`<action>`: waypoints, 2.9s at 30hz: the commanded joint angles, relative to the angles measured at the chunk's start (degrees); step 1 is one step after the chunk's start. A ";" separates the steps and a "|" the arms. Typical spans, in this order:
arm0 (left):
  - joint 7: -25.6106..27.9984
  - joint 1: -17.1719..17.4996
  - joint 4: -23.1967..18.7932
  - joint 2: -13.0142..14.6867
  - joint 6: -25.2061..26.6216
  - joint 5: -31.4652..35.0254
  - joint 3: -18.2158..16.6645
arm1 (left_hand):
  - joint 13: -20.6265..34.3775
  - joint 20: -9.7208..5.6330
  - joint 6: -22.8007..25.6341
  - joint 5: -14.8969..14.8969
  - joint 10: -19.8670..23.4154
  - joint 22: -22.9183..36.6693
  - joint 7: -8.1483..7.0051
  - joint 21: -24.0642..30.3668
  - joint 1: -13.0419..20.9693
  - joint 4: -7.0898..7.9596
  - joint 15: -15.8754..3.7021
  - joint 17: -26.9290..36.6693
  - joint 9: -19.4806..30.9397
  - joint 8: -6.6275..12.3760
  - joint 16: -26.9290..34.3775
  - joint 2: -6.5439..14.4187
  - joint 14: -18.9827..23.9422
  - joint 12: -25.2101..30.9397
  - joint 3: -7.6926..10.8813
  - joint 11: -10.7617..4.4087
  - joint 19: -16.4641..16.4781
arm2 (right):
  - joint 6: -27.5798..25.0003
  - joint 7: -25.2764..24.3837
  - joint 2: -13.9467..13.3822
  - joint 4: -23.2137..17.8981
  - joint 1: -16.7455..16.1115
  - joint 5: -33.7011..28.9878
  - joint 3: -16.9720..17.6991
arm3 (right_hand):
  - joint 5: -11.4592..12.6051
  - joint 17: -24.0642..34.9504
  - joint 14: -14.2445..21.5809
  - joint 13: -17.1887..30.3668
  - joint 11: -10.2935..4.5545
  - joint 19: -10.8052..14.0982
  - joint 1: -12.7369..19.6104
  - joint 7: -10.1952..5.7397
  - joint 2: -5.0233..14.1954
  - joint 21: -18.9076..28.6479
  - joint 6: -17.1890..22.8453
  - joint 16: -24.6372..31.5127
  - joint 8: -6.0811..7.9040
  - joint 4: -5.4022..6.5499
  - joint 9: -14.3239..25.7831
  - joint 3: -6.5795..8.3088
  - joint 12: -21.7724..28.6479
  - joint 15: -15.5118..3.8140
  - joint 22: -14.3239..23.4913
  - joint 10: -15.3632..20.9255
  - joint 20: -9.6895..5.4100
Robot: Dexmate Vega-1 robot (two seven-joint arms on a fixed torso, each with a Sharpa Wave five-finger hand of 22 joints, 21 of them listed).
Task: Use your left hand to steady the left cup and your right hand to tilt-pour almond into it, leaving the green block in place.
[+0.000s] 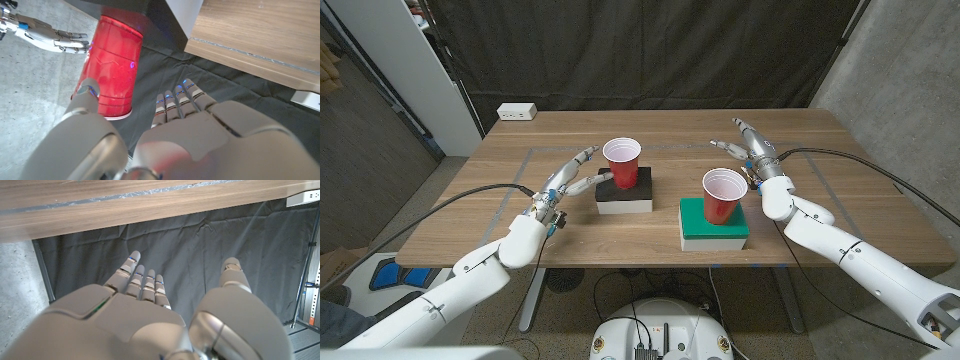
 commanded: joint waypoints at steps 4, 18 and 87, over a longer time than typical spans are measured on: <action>-5.93 -4.41 4.06 -1.82 -5.93 -0.77 2.89 | 0.27 -1.38 1.51 -0.01 1.50 0.10 -0.01 0.73 1.24 -0.15 -1.03 0.27 0.19 0.86 0.39 0.31 1.24 0.66 -0.06 -0.08 1.29 | -0.30 -0.50 0.11 0.12 -0.37 0.31 0.06 | -0.05 0.04 0.55 0.16 -0.01 0.86 -0.33 0.43 0.38 0.34 0.68 0.40 0.52 0.15 0.12 -0.35 0.27 -0.16 0.31 0.56 -0.02; -6.08 -7.02 5.56 -3.11 -7.36 1.52 4.63 | 0.25 -1.44 3.56 0.11 3.21 0.10 -0.42 0.86 2.39 -0.23 -1.69 0.24 0.19 1.39 0.44 0.70 2.37 1.06 0.02 -0.95 2.36 | 0.28 -0.95 -0.07 0.02 -0.75 0.48 0.27 | -0.04 0.00 0.70 0.15 0.03 1.00 -0.48 0.21 0.40 0.34 0.85 0.46 0.55 0.21 0.11 -0.44 0.30 -0.35 0.31 0.74 0.05; -13.57 -7.71 4.27 -3.64 -7.56 -10.30 2.39 | 0.14 -3.26 16.23 0.10 15.33 0.11 1.09 1.65 12.54 0.24 -3.17 0.11 0.17 1.82 0.73 3.58 14.14 1.70 -0.34 -0.31 13.05 | 4.01 1.47 -3.70 -5.47 -6.39 5.08 4.48 | 0.13 -0.33 1.96 0.16 -0.02 2.90 0.02 0.40 1.07 0.68 2.41 0.88 1.00 -0.03 0.11 -0.33 0.52 -0.32 0.27 1.92 -0.33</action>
